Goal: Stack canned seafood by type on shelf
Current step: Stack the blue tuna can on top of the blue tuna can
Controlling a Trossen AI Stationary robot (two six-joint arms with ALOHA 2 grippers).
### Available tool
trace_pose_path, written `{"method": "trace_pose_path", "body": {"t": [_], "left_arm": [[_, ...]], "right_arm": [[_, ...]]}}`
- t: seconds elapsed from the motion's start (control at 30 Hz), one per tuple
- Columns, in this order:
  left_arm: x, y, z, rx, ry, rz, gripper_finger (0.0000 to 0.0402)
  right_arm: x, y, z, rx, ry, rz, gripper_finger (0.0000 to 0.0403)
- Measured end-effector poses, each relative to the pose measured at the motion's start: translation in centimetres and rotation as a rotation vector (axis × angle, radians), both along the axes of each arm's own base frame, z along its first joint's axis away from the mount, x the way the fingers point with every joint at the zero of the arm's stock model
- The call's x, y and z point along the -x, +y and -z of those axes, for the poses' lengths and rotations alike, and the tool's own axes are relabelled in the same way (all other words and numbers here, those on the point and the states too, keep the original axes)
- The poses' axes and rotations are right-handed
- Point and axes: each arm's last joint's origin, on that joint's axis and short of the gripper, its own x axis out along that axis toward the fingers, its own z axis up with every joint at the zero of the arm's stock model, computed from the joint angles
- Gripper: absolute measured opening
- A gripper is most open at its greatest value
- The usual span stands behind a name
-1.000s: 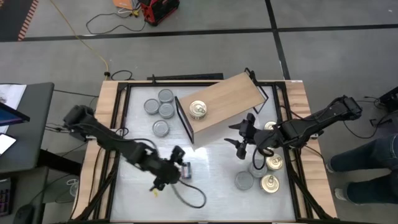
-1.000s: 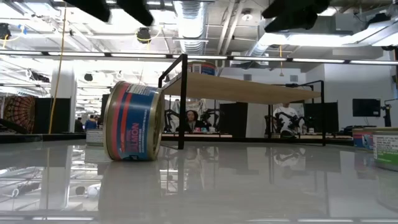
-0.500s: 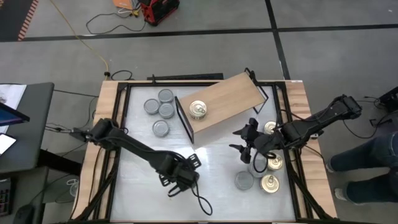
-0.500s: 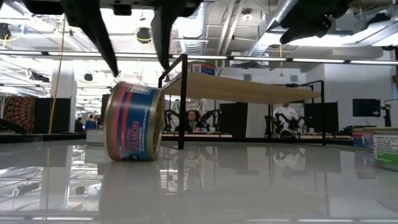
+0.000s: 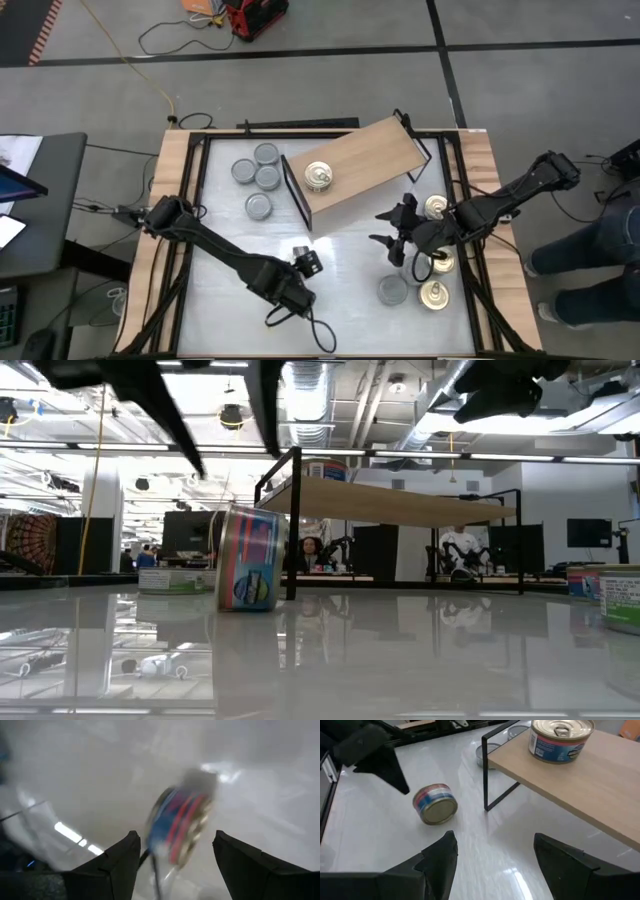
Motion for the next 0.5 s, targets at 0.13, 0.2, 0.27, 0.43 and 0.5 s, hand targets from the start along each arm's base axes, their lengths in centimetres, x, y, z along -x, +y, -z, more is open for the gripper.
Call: {"method": "trace_pose_path", "body": {"t": [0.13,0.2,0.27,0.43,0.5], "left_arm": [[0.0,-0.2,0.1,0.021,0.028,0.044,0.0241],[-0.2,0.1,0.2,-0.001,0.035,0.070,0.0241],[-0.4,0.4,0.4,-0.035,0.048,0.093,0.0241],[-1.2,1.0,1.1,-0.089,0.062,0.142,0.0241],[-1.4,0.8,1.5,-0.110,0.079,0.185,0.0241]], "right_arm": [[-0.3,0.1,0.2,0.003,0.004,0.001,0.0285],[-0.4,0.1,0.4,0.005,0.008,0.004,0.0285],[-0.5,0.1,0.4,0.007,0.013,0.003,0.0285],[-0.4,0.3,0.5,0.009,0.014,-0.004,0.0285],[-0.3,0.4,0.5,0.010,0.017,-0.011,0.0285]]}}
